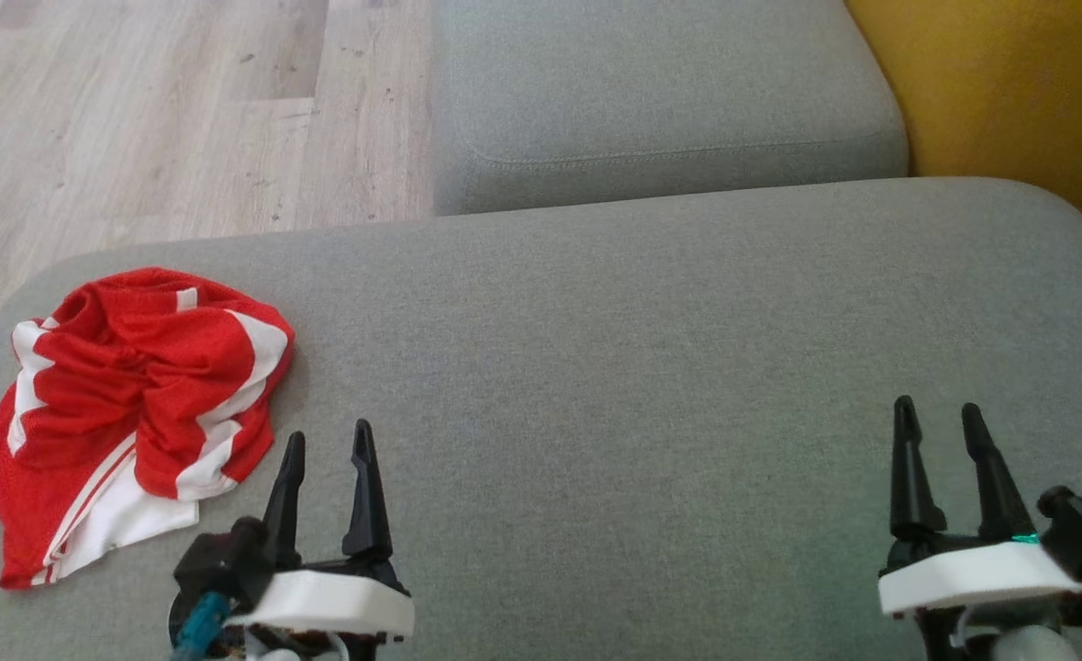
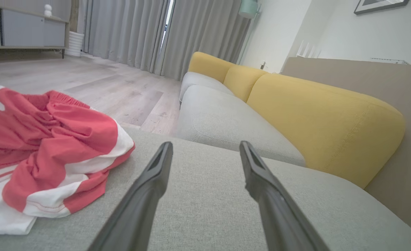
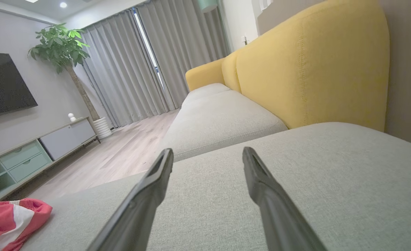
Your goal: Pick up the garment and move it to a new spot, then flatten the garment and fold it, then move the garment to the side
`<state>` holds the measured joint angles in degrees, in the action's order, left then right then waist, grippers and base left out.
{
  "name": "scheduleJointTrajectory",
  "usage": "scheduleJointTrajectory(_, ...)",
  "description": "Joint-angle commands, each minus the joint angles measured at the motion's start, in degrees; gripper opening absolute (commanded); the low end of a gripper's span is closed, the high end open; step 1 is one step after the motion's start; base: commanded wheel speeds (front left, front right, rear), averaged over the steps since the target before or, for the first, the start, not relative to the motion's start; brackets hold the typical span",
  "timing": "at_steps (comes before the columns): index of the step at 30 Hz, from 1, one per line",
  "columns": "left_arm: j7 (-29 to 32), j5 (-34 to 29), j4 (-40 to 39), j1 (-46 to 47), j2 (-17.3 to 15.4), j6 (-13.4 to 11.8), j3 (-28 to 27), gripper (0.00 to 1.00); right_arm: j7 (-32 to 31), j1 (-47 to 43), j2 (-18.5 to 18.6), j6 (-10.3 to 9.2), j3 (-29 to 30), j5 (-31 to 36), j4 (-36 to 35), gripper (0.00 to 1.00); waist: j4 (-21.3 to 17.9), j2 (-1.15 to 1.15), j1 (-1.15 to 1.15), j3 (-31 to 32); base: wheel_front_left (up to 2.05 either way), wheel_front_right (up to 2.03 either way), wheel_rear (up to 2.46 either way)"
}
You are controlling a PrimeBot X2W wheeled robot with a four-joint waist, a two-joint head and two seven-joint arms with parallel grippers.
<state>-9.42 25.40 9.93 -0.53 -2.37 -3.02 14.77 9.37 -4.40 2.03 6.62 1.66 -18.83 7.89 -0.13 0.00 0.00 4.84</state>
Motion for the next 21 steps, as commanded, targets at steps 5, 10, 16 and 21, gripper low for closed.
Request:
scheduleJointTrajectory(5,-1.74,-5.28,-0.89,1.27,-0.39,-0.86,-0.65,1.00,1.77,0.46,0.73,0.69,-2.46,5.18,-2.55,1.00,0.23,0.00,0.00,0.47,0.00,0.00,0.00)
scheduleJointTrajectory(10,-2.58,-8.52,-0.75,1.17,-0.42,-2.00,-0.54,1.00,2.62,0.04,0.76,0.73,-3.19,8.82,-2.17,1.00,0.50,0.00,0.00,0.73,0.00,0.00,0.00)
scheduleJointTrajectory(16,-3.59,-12.83,-1.63,0.87,-0.45,-2.54,-0.64,1.00,3.63,-0.41,0.79,0.78,-4.35,12.84,-1.43,1.00,1.05,0.00,0.00,1.10,0.00,0.00,0.00)
scheduleJointTrajectory(21,-4.43,-16.37,-1.77,0.46,-0.47,-2.78,-0.79,1.00,4.48,-0.97,0.82,0.81,-4.80,16.02,-0.86,1.00,1.26,0.00,0.00,1.51,0.00,0.00,0.00)
